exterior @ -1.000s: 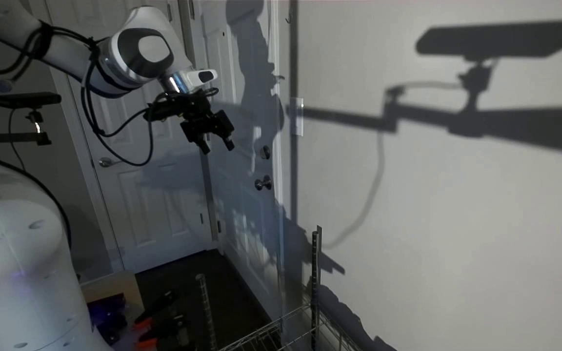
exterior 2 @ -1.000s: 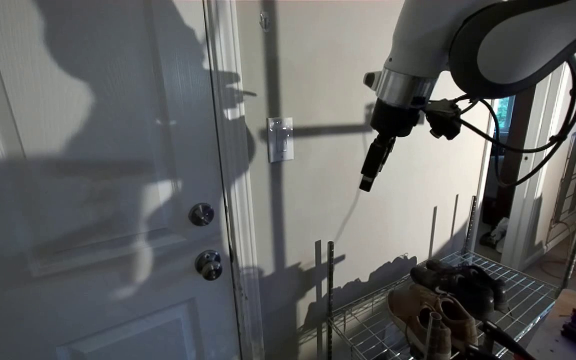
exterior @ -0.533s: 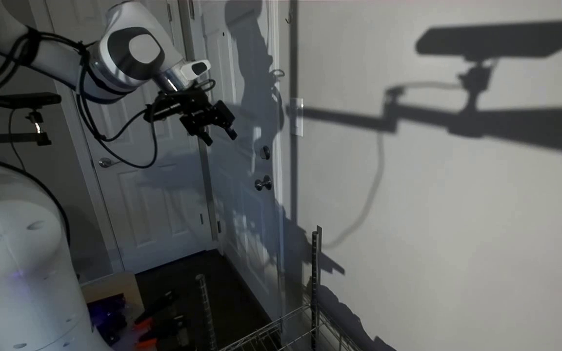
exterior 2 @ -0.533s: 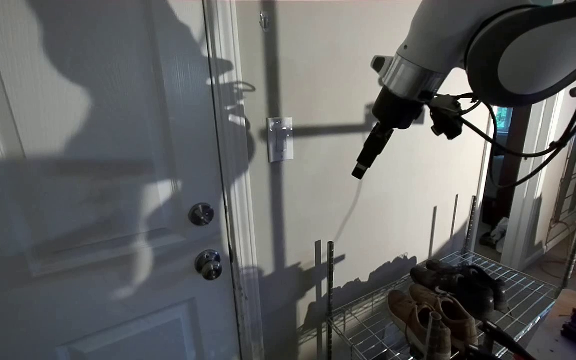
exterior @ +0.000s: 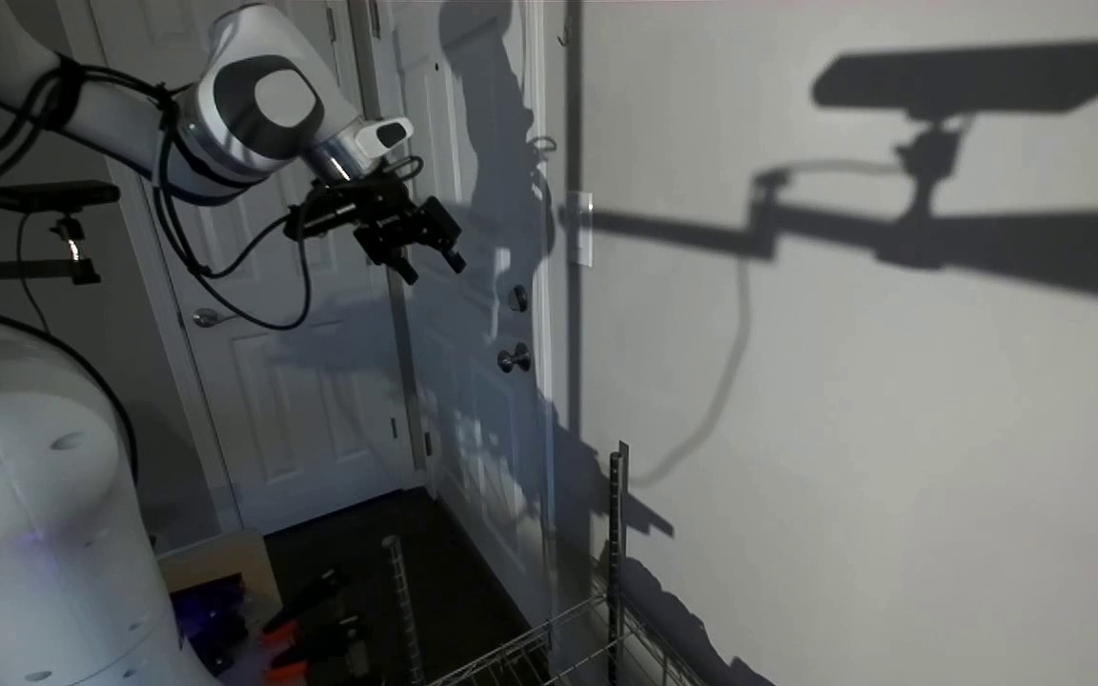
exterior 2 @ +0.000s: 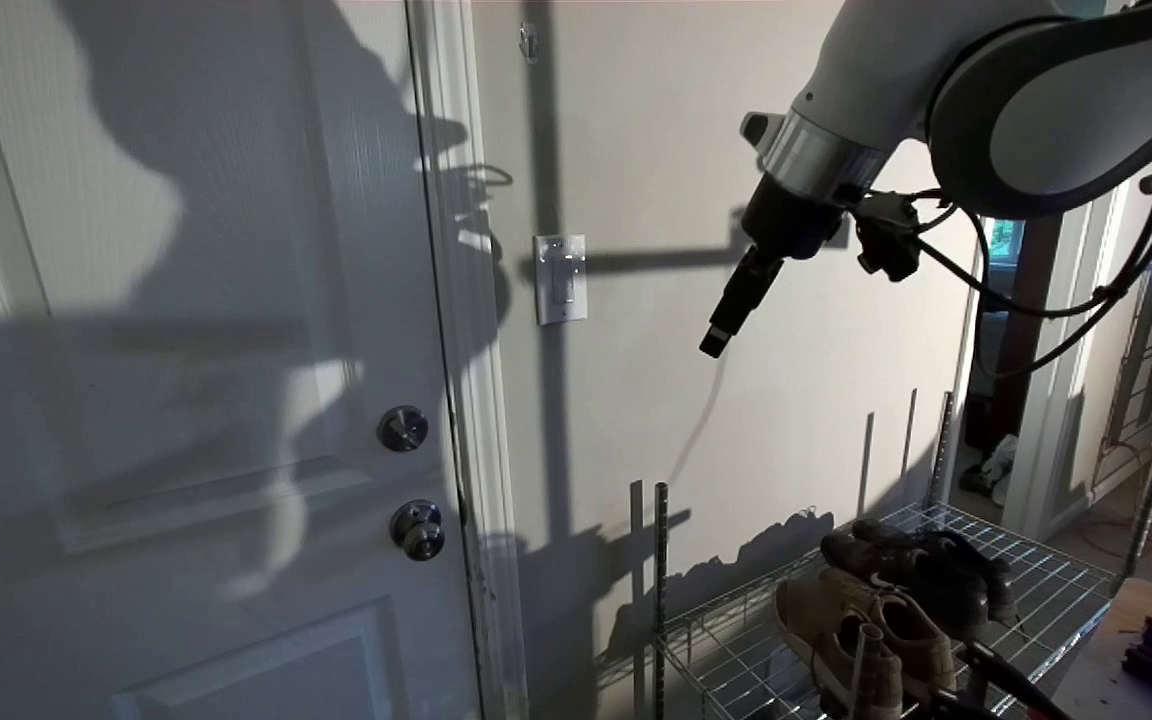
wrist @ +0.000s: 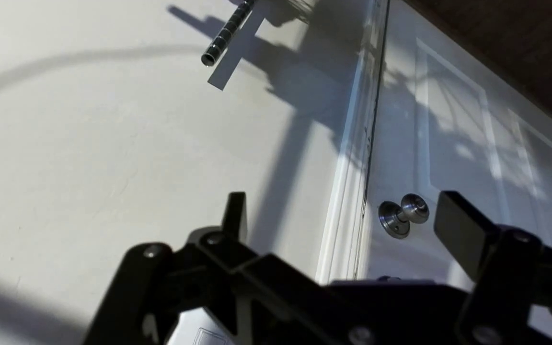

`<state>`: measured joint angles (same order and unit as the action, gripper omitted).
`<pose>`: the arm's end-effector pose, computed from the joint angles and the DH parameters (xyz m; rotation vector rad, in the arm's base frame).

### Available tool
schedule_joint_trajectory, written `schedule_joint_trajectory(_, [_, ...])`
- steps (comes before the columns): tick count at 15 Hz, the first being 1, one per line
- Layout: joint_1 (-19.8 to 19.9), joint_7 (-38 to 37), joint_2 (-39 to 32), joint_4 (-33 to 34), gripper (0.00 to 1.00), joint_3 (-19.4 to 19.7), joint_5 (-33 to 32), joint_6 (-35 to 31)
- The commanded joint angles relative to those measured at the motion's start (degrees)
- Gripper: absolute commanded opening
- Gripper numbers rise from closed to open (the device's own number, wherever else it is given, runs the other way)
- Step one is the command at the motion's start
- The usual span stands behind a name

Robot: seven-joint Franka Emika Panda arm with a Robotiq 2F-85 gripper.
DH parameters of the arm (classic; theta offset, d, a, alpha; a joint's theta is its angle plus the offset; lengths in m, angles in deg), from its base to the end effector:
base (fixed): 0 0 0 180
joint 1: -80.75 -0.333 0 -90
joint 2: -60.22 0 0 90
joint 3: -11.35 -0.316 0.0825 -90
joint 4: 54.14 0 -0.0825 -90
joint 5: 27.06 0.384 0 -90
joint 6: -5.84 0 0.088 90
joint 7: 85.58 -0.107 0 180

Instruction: Turn on the light switch.

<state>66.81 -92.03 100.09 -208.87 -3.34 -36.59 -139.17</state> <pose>0.3286 0.1851 0.4849 2.8027 0.6920 0.8294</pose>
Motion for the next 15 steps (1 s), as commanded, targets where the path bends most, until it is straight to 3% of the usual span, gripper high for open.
schedule_joint_trajectory(1, [3.6, -1.1, -4.1, -0.9, 1.0, -1.3, -1.0, -10.8])
schedule_joint_trajectory(2, [4.6, -1.6, -6.1, -0.8, 0.75, -1.2, -0.5, -14.9])
schedule_joint_trajectory(4, [6.7, -1.8, -9.1, -0.5, 0.67, -1.6, -0.3, -21.0])
schedule_joint_trajectory(9, [11.0, -2.0, -14.6, 0.0, 0.34, -3.3, -0.7, -33.2])
schedule_joint_trajectory(13, [12.1, -1.3, -17.4, 0.2, 0.08, -4.2, 0.2, -41.1])
schedule_joint_trajectory(15, [12.2, -0.9, -18.6, 0.5, 0.04, -4.4, 0.3, -43.9])
